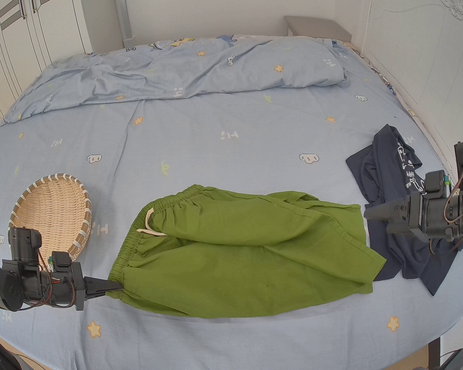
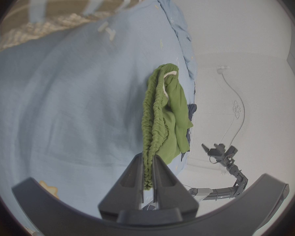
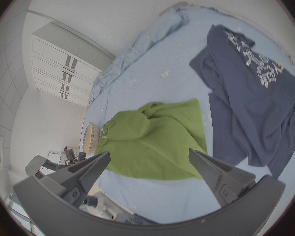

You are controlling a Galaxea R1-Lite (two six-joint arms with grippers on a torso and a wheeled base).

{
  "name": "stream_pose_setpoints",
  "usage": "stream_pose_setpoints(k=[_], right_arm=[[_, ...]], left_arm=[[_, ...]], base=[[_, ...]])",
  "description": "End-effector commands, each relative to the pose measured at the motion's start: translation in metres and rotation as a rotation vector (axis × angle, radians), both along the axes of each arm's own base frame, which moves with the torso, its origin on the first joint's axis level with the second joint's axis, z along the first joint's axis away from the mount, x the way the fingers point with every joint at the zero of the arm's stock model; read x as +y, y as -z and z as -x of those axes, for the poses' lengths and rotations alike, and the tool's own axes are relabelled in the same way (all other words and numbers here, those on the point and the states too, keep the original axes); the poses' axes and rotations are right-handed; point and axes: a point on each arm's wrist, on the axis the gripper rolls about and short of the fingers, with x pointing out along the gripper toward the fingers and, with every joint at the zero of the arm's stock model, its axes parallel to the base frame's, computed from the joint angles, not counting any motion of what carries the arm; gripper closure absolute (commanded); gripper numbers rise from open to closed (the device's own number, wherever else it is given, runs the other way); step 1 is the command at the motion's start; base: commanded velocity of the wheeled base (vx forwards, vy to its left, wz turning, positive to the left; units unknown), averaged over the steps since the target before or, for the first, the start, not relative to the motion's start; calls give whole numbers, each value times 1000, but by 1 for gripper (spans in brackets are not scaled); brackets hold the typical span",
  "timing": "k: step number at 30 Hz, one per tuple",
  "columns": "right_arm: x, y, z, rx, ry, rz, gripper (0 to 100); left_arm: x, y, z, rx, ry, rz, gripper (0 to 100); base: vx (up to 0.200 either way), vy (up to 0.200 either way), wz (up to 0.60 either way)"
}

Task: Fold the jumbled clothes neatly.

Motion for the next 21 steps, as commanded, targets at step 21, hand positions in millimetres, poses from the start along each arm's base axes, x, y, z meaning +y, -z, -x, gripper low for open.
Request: stream_pose_setpoints(k=[21], right_arm=[[-24, 95, 8, 192, -92, 137, 0]], left_arm=[[14, -3, 18, -27, -59, 12, 100]], base=[[0, 0, 0]])
